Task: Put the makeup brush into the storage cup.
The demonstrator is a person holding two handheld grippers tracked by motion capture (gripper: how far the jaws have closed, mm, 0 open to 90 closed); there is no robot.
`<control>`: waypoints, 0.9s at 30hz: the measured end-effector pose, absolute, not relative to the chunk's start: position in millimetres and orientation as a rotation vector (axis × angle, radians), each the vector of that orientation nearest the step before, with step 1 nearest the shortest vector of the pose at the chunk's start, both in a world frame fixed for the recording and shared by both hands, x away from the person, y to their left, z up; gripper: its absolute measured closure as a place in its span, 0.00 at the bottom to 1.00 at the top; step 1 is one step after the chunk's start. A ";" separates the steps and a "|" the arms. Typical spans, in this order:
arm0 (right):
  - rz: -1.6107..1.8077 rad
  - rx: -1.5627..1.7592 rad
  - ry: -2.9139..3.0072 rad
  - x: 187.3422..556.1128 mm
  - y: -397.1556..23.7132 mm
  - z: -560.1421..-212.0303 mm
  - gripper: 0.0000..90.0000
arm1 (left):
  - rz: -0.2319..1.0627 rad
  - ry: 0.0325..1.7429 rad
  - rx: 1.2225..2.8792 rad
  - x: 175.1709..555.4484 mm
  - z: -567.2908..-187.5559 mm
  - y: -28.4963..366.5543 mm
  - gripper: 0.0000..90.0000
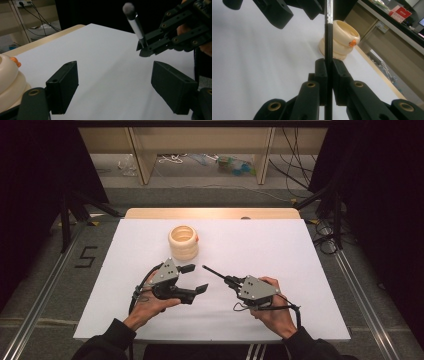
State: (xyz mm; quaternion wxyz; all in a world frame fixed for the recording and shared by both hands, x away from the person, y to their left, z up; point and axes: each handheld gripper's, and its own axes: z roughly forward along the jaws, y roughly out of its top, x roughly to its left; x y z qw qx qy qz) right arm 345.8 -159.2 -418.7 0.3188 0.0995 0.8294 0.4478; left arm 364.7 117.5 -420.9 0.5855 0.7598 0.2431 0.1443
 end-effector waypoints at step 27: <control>1.513 0.534 2.230 355.0 -143.7 -437.9 0.93 | 0.260 0.667 1.664 364.6 -425.6 113.9 0.23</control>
